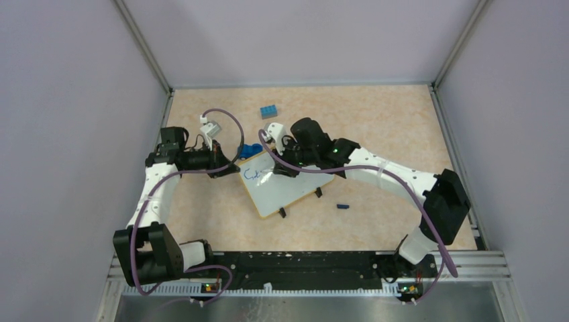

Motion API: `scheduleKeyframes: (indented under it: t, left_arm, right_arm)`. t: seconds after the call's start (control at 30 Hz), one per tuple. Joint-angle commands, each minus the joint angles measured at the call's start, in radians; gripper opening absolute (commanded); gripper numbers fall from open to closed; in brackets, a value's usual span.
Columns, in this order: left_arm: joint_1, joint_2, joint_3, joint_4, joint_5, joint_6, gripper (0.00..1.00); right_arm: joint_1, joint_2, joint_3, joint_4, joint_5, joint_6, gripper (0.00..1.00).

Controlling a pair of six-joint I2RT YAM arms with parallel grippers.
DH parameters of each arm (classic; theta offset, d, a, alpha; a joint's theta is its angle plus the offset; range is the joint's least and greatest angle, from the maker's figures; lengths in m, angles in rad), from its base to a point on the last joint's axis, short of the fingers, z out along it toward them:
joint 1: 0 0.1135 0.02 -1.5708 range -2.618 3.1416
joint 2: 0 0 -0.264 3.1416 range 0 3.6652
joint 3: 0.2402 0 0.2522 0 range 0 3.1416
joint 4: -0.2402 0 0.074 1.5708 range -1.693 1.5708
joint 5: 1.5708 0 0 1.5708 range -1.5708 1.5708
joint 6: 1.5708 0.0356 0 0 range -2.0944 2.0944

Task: Write a sentence on the whiteboard

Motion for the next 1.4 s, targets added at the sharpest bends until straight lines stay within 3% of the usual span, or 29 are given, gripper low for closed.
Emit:
scheduleKeyframes:
  t: [0.0, 1.37]
  left_arm:
    - [-0.006, -0.013, -0.003, -0.002, 0.005, 0.012, 0.00]
    - [-0.006, -0.011, -0.008, 0.000, 0.002, 0.015, 0.00]
  right_arm:
    - [-0.013, 0.006, 0.001, 0.039, 0.022, -0.011, 0.00]
    - [-0.034, 0.025, 0.045, 0.055, 0.025, 0.004, 0.00]
